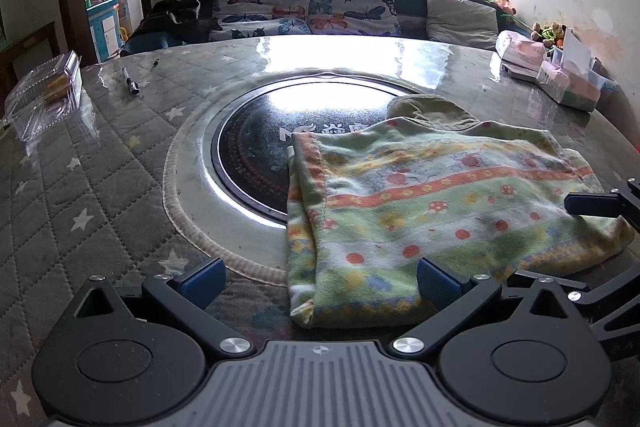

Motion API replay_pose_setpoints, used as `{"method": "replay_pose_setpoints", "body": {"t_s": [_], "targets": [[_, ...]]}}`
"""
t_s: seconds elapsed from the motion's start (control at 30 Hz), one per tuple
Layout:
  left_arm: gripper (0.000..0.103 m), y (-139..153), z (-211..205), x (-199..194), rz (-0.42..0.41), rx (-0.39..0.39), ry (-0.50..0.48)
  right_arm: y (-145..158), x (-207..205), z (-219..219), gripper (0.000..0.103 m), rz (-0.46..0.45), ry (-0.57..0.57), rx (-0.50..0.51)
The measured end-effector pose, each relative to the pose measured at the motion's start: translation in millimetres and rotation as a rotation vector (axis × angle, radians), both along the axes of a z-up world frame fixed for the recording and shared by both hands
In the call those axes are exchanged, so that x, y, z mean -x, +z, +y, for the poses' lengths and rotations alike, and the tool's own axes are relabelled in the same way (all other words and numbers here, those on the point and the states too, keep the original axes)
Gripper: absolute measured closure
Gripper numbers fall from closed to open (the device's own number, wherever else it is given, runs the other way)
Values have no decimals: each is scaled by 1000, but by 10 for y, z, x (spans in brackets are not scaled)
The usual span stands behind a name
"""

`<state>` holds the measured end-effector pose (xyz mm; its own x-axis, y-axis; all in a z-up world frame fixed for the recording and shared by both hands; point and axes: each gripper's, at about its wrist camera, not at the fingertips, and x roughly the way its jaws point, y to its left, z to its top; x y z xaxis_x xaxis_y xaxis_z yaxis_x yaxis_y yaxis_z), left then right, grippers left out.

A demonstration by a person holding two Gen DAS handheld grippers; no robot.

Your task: Fold clothes

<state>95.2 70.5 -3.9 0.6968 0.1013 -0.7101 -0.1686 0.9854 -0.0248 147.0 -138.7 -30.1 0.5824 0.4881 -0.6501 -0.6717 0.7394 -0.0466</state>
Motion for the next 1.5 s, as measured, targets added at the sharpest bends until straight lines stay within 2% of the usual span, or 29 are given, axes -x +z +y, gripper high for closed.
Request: {"method": "replay_pose_setpoints", "body": {"t_s": [0.33,0.53,0.77,0.87,1.0,1.1,1.17,1.23,1.27,1.33,1.37,1.5], "targets": [[0,22,25,64,0,10,15,87,220,49,0,-22,57,7],[0,67,191,96,-20,26,69,126,341,241,1,-45,134,27],[0,84,399,130,-33,63,113,88,408,539,8,-50,232,73],[0,86,490,122,-35,87,136,91,459,692,10,-81,286,102],[0,93,619,96,-32,145,164,105,510,889,17,-108,356,132],[0,94,687,81,-33,183,175,102,541,1036,29,-125,403,155],[0,93,714,68,-32,204,176,80,529,1117,43,-115,421,166],[0,91,736,55,-31,227,173,62,508,1193,49,-99,433,168],[0,91,745,48,-29,240,172,65,505,1205,59,-96,436,165],[0,87,757,35,-26,266,168,64,497,1218,67,-95,429,164],[0,84,761,27,-24,280,166,64,493,1225,75,-95,425,164],[0,82,764,-10,-17,338,163,99,411,1145,88,-49,395,110]]}}
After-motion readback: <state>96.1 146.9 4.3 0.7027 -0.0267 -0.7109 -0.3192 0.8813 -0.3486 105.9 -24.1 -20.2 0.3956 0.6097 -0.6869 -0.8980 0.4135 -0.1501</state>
